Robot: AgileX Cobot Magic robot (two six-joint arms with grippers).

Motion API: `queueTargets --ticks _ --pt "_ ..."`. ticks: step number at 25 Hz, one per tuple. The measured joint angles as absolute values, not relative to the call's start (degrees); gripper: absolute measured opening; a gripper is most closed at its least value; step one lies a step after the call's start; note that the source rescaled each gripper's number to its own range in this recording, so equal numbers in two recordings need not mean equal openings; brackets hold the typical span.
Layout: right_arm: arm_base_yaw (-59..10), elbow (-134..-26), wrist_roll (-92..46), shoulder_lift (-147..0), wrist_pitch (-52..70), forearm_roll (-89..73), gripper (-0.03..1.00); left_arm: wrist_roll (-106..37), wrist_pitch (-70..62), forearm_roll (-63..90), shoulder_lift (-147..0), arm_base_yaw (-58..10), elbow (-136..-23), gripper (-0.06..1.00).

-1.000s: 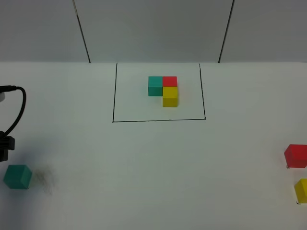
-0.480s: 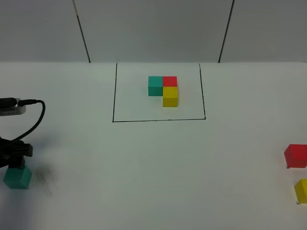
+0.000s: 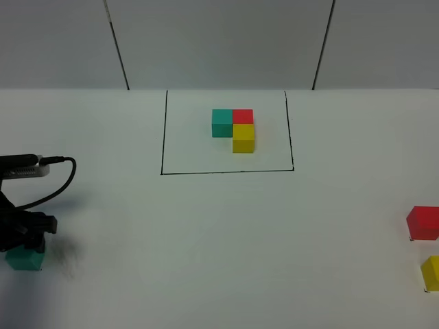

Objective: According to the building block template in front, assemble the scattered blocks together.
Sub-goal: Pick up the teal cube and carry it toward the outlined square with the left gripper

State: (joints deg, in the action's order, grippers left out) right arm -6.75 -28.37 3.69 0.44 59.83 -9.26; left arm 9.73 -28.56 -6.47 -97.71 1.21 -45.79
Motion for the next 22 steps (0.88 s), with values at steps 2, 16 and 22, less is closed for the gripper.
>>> queueTargets --ticks 2,16,22 --pt "-6.8 -28.4 3.7 0.4 59.8 -9.3 0.0 9.7 -28.1 -6.5 -98.6 1.2 -45.8 0.68" --pt "-6.8 -28.4 3.7 0.4 59.8 -9.3 0.0 9.7 -27.1 -6.5 -99.7 1.2 -45.8 0.0" --pt "-6.8 -28.4 3.7 0.4 59.8 -9.3 0.0 4.4 -30.9 -6.6 -99.7 0.6 -48.1 0.0"
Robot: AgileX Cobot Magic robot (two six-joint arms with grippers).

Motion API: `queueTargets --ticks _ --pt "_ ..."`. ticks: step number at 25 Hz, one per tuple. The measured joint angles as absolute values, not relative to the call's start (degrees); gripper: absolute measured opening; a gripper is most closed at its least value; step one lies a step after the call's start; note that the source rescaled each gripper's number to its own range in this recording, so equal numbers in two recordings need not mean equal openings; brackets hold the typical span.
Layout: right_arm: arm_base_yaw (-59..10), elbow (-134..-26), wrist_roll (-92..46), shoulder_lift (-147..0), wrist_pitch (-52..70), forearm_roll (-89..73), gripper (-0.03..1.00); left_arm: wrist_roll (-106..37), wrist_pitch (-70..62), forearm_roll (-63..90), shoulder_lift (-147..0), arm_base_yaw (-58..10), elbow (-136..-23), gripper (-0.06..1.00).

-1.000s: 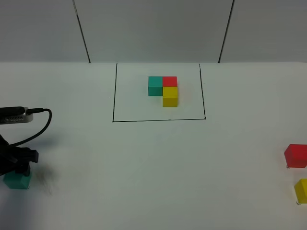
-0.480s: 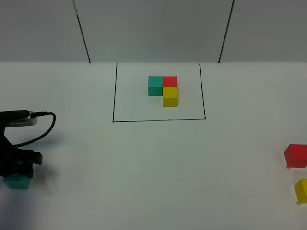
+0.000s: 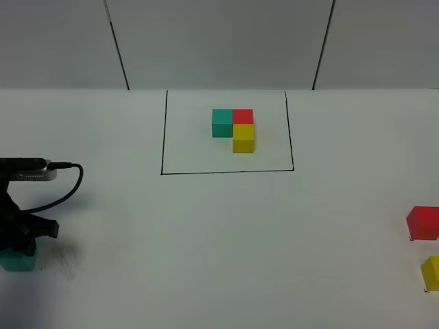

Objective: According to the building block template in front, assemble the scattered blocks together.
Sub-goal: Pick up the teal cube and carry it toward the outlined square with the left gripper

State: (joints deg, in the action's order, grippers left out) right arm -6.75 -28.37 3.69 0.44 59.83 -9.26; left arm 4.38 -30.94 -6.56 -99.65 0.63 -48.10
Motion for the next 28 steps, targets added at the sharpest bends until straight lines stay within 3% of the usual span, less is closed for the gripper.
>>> queueTargets --ticks 5,10,16,21,28 --pt "-6.8 -28.4 3.7 0.4 59.8 -9.3 0.0 -7.0 -39.4 -5.9 -99.7 -4.5 -56.0 0.0" --pt "-6.8 -28.4 3.7 0.4 59.8 -9.3 0.0 -26.1 -44.6 0.0 -99.7 -13.8 -63.0 0.0" --pt "-6.8 -28.4 3.7 0.4 59.8 -9.3 0.0 -45.5 -42.2 3.4 -99.7 -25.7 -65.4 0.0" --pt "-6.8 -28.4 3.7 0.4 59.8 -9.3 0.0 -51.4 -37.4 3.7 -101.3 -32.0 -66.6 0.0" --pt "-6.8 -28.4 3.7 0.4 59.8 -9.3 0.0 -50.3 -39.7 3.7 -109.0 -34.7 -74.6 0.0"
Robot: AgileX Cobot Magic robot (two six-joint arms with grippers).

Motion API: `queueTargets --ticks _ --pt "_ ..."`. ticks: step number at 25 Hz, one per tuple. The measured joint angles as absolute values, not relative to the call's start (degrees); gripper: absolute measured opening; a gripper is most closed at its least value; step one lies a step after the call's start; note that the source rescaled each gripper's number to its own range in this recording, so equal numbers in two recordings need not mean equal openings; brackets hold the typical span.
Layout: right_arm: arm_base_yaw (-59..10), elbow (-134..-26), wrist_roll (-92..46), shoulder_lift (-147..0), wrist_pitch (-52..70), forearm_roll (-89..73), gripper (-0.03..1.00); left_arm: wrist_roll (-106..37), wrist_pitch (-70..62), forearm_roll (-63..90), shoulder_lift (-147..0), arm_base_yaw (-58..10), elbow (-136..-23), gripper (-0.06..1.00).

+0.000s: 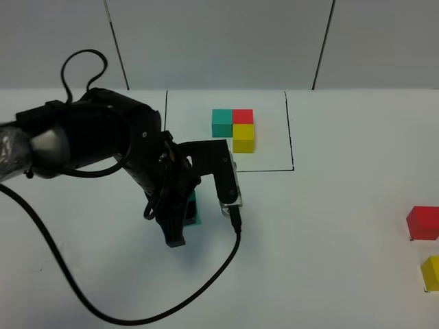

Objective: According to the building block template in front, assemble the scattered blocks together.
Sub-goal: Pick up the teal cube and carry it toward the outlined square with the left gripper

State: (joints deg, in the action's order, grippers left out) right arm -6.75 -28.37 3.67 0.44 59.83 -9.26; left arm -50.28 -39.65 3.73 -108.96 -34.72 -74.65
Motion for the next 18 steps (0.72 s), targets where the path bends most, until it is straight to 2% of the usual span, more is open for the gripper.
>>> queueTargets --ticks 9,18 --pt "-6.8 -28.4 3.7 0.4 59.8 -9.3 0.0 -51.3 -41.3 3.7 -118.2 -36.8 -82.3 0.0" --pt "-6.8 -28.4 3.7 0.4 59.8 -9.3 0.0 -54.5 -42.8 3.5 -121.9 -36.9 -84.1 0.0"
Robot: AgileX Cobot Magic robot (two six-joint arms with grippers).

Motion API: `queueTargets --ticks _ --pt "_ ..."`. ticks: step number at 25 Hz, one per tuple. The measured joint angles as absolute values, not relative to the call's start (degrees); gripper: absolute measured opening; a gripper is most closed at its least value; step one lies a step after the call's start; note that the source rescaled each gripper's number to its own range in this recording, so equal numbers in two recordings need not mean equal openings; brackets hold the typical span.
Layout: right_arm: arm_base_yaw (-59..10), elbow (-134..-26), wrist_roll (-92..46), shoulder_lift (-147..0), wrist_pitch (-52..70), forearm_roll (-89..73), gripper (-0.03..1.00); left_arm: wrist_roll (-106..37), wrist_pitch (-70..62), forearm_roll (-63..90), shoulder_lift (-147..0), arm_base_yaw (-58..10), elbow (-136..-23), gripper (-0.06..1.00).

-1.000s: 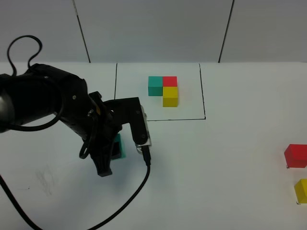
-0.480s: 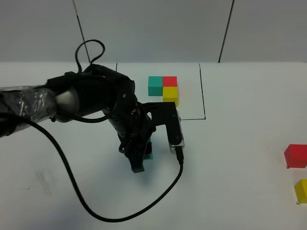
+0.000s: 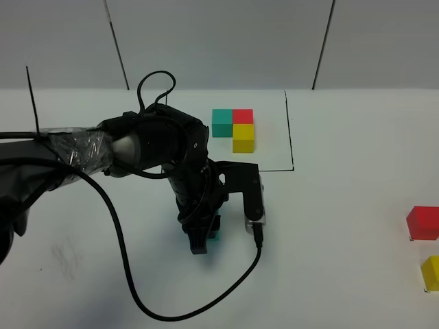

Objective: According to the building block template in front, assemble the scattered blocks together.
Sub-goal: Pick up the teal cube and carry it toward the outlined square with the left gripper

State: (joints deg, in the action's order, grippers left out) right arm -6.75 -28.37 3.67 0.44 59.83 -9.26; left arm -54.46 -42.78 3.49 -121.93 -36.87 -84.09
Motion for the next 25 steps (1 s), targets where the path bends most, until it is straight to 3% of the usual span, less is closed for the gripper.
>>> queueTargets --ticks 23,25 --pt "-6.8 -28.4 3.7 0.4 59.8 -9.3 0.0 -54.4 -42.4 3.6 -123.4 -36.9 -84.3 0.0" --pt "-6.8 -28.4 3.7 0.4 59.8 -9.3 0.0 -53.9 -42.4 3.6 -123.5 -36.9 -84.3 0.08"
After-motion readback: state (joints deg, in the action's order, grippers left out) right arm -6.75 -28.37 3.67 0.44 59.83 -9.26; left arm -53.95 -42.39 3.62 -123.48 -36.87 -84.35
